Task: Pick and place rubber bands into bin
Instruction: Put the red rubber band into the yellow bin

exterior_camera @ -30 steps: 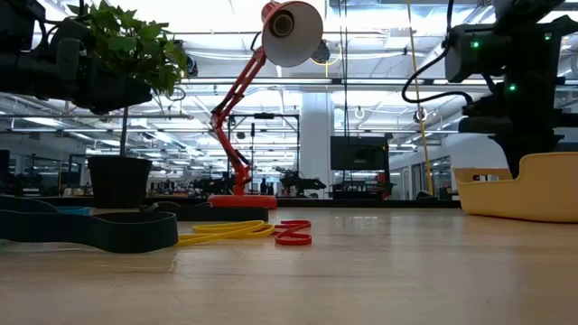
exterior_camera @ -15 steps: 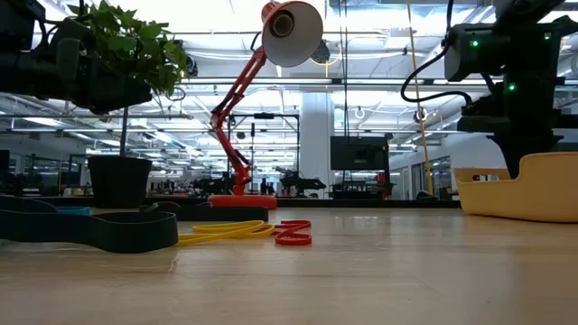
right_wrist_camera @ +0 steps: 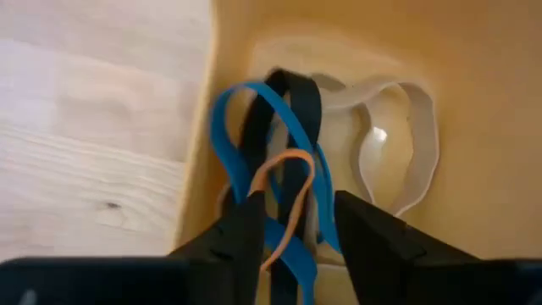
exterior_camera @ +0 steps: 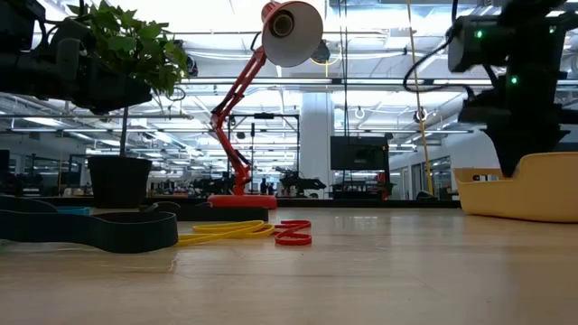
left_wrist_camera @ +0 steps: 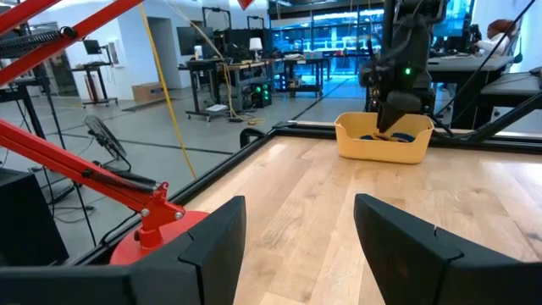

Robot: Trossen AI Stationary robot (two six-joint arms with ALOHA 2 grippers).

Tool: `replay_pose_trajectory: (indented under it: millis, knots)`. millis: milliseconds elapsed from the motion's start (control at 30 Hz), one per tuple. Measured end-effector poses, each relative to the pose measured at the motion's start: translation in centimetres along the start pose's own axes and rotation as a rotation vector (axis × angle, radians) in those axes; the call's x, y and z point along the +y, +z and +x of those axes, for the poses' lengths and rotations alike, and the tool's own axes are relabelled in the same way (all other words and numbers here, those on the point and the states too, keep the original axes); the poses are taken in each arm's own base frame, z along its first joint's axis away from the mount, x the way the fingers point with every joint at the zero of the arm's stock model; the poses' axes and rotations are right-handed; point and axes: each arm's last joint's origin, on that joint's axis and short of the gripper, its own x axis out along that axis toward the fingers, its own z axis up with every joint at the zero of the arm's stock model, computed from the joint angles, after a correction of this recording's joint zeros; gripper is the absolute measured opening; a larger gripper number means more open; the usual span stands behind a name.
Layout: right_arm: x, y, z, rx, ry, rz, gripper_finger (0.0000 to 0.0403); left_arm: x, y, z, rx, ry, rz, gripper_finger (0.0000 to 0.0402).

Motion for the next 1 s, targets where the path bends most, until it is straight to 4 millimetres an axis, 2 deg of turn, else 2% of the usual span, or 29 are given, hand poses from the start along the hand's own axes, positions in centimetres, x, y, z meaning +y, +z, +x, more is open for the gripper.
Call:
replay_pose_trajectory:
  millis: [200, 367, 533, 633, 767, 1000]
  knots:
    - [0.1, 1.2, -3.0, -0.187, 0.181, 0.015, 0.0175, 0.0, 0.0, 0.0, 0.001, -0.001, -0.038, 0.0228]
    - [1.7, 2.6, -5.7, -0.418, 0.526, -0.1, 0.0177, 0.0, 0.0, 0.0, 0.002, -0.001, -0.049, 0.0228]
    - [3.9, 3.3, -9.2, -0.694, 0.866, -0.376, 0.0172, 0.0, 0.0, 0.0, 0.003, -0.002, -0.049, 0.0228]
    - [4.9, 3.1, -10.7, -0.841, 1.011, -0.509, 0.0174, 0.0, 0.0, 0.0, 0.003, -0.003, -0.053, 0.0228]
    - [6.2, 2.4, -10.4, -0.923, 1.044, -0.63, 0.0171, 0.0, 0.0, 0.0, 0.002, -0.011, -0.053, 0.0228]
    - [8.2, 0.9, -7.9, -0.861, 1.018, -0.731, 0.0169, -0.1, 0.0, 0.0, 0.001, -0.028, -0.053, 0.0228]
